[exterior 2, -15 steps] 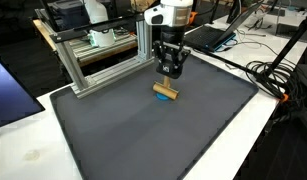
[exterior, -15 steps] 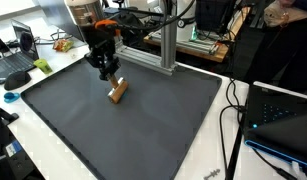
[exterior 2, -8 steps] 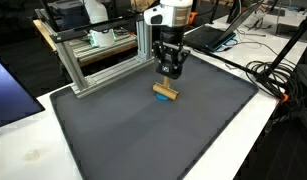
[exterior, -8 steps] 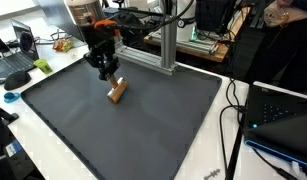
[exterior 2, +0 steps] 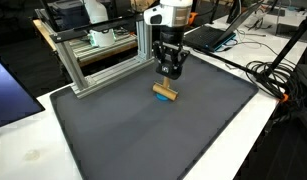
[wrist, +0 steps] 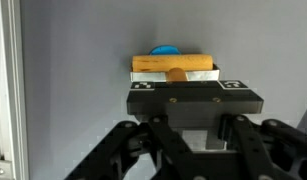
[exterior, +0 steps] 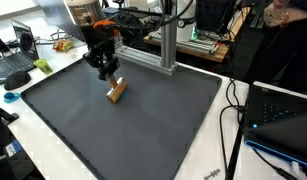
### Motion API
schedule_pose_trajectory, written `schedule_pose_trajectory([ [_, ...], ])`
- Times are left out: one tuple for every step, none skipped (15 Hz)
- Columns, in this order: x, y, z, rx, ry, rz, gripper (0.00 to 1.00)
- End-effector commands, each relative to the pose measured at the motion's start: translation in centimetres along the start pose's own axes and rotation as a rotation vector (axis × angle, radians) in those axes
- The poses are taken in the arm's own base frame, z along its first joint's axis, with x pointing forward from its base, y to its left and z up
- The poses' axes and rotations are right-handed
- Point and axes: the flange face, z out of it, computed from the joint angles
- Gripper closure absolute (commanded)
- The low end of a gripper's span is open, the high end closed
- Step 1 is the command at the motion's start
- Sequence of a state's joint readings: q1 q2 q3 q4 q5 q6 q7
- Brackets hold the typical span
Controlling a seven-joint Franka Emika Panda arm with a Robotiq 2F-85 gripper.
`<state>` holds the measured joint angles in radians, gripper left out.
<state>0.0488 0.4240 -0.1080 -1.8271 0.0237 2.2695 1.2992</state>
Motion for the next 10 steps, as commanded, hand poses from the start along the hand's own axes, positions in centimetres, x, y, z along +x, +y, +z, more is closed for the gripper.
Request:
schedule_pose_trajectory([
  [2.44, 0.1, 4.93, -0.029, 0.085, 0.014, 0.78],
  [2.52, 0.12, 4.93, -0.029, 0.084, 0.016, 0.78],
  [2.58, 0.14, 4.94, -0.03, 0.083, 0.017, 0.78],
  [2.62, 0.15, 4.97, -0.03, 0.068, 0.013, 0.78],
  [2.72, 0.15, 5.01, -0.03, 0.072, 0.015, 0.78],
  [2.84, 0.16, 5.02, -0.029, 0.069, 0.014, 0.78],
  [2.93, 0.18, 5.01, -0.029, 0.068, 0.013, 0.78],
  [3.04, 0.18, 5.02, -0.028, 0.069, 0.015, 0.78],
  [3.15, 0.18, 5.01, -0.026, 0.063, 0.017, 0.78],
  [3.27, 0.19, 5.01, -0.026, 0.065, 0.019, 0.78],
])
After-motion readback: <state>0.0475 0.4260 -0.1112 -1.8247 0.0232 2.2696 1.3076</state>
